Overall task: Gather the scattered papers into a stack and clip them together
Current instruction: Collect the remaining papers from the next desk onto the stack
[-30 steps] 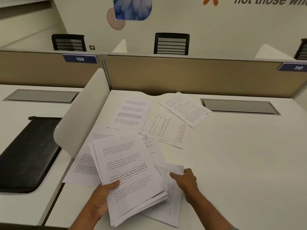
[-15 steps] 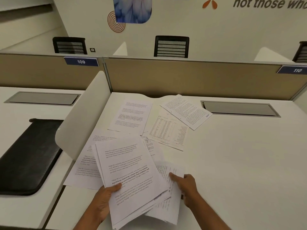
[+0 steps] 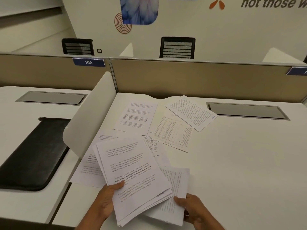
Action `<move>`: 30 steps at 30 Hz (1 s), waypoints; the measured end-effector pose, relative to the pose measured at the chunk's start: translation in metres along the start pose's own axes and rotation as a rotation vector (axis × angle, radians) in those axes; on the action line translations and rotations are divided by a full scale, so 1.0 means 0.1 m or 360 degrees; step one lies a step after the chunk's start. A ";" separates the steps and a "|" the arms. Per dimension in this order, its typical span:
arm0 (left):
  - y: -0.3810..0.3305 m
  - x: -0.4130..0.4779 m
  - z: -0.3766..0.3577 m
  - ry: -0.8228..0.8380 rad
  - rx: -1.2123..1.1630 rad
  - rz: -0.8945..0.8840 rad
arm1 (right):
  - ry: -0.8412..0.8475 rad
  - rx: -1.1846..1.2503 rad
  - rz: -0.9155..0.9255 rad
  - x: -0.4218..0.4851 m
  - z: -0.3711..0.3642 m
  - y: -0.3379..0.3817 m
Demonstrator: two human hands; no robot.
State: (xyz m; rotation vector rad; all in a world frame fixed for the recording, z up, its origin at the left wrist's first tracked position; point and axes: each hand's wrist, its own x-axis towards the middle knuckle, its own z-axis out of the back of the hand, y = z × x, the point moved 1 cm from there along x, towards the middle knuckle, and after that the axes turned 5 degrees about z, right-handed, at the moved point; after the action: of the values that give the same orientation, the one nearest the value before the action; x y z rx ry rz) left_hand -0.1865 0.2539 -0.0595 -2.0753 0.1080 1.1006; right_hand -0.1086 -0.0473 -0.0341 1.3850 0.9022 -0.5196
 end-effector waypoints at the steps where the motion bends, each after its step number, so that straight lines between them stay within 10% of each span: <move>1: 0.00 0.01 0.00 0.0002 -0.0018 0.0001 | 0.0027 0.0025 -0.0016 -0.01 -0.01 -0.06; 15: 0.03 -0.05 -0.06 -0.0148 -0.0234 0.0054 | -0.0059 0.0949 0.0020 -0.19 -0.53 -0.49; 30: -0.13 -0.18 -0.12 -0.0016 -0.0108 -0.0026 | -0.0534 0.0751 0.0613 -0.04 0.03 0.07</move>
State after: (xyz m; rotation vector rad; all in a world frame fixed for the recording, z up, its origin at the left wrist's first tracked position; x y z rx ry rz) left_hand -0.1844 0.2502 -0.0346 -2.1267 0.0493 1.1181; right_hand -0.1048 -0.0500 -0.0269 1.7786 0.2311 -0.6659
